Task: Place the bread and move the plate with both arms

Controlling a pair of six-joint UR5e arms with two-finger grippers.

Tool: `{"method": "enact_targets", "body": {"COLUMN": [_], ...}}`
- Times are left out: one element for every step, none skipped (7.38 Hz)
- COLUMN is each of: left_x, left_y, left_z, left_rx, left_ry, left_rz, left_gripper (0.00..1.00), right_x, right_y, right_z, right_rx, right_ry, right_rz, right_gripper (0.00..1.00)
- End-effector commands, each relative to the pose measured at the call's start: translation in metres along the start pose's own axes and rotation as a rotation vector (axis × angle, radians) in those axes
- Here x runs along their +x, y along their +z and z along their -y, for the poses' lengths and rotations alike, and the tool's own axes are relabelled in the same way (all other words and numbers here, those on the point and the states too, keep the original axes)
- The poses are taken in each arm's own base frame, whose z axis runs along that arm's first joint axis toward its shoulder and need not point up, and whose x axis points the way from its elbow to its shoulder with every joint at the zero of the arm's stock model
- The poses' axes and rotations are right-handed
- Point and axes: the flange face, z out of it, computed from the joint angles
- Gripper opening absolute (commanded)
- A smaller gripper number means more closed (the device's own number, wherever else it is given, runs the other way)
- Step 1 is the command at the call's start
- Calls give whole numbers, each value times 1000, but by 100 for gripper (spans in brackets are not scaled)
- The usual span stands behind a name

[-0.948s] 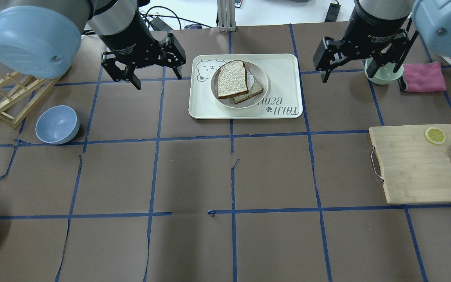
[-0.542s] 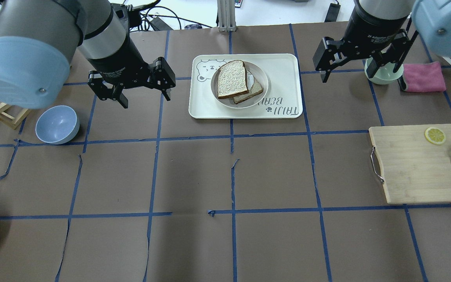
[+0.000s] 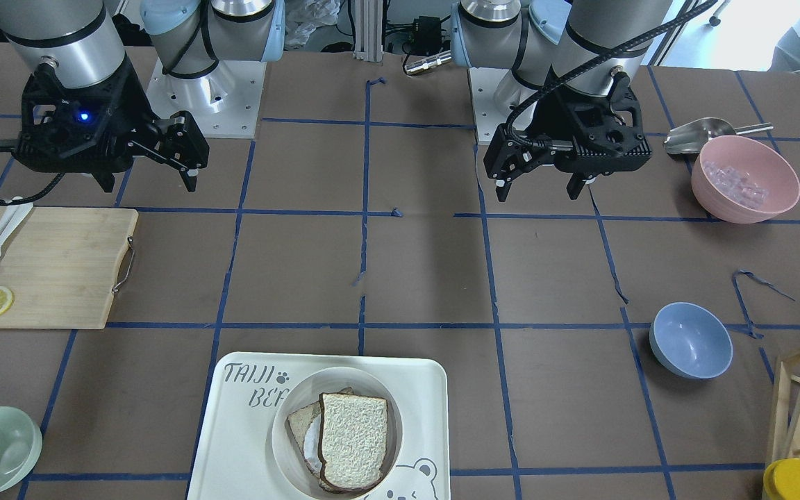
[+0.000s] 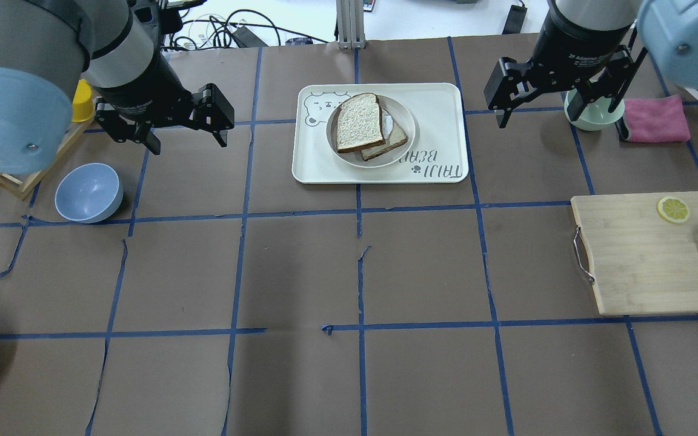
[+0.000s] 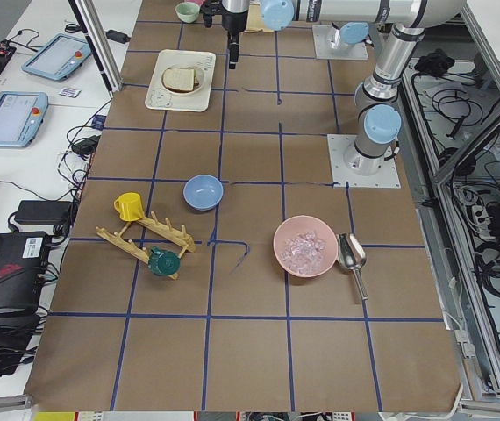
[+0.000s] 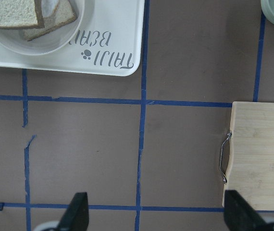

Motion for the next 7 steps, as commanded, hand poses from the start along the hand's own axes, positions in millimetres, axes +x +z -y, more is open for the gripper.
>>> {"method": "enact_targets", "body": {"left_x": [-1,-2,-2,-2,-2,-2,-2], "left_y": [-2,-2,-2,-2,-2,-1,-2], "left_z": [-4,-5,-6,-6,-6,-6,-6], "left_rx": [-16,-36,-44,-42,-42,-45,-44], "left_ry": [0,2,40,55,55,54,54], "left_rz": [4,6,10,9,9,9,9], "left_gripper": [100,100,100,100,100,100,100], "right_x": [0,0,0,0,0,0,0], "right_y": [0,0,0,0,0,0,0], "right_z": [0,0,0,0,0,0,0], "right_rx": [1,3,1,3,1,1,1], "right_ry": [-2,-2,-1,1,-1,-1,-1], "right_rz": [0,0,0,0,0,0,0], "right_gripper": [100,100,100,100,100,100,100]}}
